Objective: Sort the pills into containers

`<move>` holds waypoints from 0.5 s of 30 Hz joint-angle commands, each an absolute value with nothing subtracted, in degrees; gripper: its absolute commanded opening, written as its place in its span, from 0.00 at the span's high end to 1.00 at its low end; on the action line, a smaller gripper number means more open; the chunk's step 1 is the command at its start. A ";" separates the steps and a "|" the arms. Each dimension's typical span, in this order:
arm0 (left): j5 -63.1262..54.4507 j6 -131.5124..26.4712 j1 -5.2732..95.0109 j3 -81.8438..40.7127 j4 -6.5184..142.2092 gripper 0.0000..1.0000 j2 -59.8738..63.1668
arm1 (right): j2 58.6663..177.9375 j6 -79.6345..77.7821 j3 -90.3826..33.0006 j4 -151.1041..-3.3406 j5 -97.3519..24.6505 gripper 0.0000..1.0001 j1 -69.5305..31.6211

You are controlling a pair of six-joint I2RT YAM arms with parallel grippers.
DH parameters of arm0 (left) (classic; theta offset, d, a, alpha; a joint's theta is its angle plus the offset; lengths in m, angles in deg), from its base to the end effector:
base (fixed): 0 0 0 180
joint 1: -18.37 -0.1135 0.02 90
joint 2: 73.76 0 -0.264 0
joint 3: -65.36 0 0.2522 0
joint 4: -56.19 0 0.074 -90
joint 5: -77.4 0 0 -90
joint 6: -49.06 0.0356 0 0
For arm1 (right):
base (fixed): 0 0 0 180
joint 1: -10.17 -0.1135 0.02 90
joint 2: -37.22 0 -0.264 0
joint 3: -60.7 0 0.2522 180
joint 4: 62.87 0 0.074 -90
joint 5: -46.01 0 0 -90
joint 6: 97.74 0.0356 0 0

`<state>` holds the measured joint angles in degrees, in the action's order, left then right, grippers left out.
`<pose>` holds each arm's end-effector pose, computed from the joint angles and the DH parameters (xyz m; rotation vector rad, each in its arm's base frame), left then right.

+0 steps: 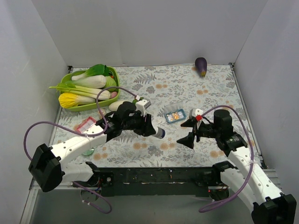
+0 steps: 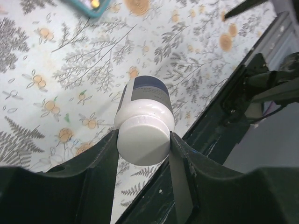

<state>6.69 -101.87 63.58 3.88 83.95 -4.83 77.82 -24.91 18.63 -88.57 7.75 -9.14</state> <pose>0.1770 -0.1950 0.2651 -0.1242 2.5163 -1.2959 0.1411 0.0790 0.2524 -1.1251 1.5688 0.9154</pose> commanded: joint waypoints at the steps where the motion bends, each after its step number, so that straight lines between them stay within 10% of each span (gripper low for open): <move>1: 1.28 -101.06 63.63 -0.86 93.41 1.00 -3.89 | 79.58 -30.50 11.80 -95.60 -5.19 0.03 -6.36; 15: 4.99 -97.81 69.59 -28.44 97.09 1.00 25.09 | 91.45 -30.77 -5.60 -101.50 -13.51 0.02 24.21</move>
<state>5.14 -99.59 65.74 -19.14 94.48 18.53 90.32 -30.46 0.20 -100.05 -14.36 15.25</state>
